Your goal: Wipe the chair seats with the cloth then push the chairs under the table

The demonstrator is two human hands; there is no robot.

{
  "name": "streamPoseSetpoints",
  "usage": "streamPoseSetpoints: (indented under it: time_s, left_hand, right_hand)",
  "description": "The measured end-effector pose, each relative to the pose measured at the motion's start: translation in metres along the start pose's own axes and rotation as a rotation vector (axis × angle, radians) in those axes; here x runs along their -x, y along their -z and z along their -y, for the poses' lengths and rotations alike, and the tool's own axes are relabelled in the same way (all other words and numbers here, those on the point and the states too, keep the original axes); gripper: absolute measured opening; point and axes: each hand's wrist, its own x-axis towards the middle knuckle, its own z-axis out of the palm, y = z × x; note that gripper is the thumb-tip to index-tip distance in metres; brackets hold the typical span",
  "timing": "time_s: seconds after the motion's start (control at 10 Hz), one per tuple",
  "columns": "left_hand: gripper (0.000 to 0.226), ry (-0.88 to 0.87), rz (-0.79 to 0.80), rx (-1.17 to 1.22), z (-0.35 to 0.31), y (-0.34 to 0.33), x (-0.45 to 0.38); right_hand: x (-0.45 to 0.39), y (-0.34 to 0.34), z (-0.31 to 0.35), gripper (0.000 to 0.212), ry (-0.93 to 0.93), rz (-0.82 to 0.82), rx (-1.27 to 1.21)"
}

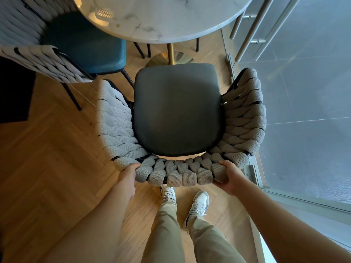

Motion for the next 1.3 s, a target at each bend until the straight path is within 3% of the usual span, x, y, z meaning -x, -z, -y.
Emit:
streamPoseSetpoints:
  time_s: [0.5,0.9,1.1,1.2,1.3]
  left_hand:
    - [0.054,-0.04,0.018,-0.03,-0.002,-0.006,-0.002]
    - [0.051,-0.021,0.021,-0.074,-0.005,-0.006,-0.008]
    - [0.063,-0.018,0.062,-0.168,-0.006,0.0,-0.007]
    - [0.073,-0.009,0.067,-0.244,-0.009,0.006,0.002]
    - [0.069,-0.025,0.079,-0.352,-0.009,0.015,0.017]
  right_hand:
    - [-0.003,-0.001,0.005,0.052,0.007,-0.016,-0.002]
    - [-0.001,-0.003,0.01,0.048,0.005,0.024,-0.015]
    - [0.007,-0.002,0.008,0.04,0.013,0.034,-0.03]
    - [0.016,0.002,0.006,0.026,0.044,0.049,0.042]
    - [0.034,0.009,0.004,0.029,0.117,0.037,0.17]
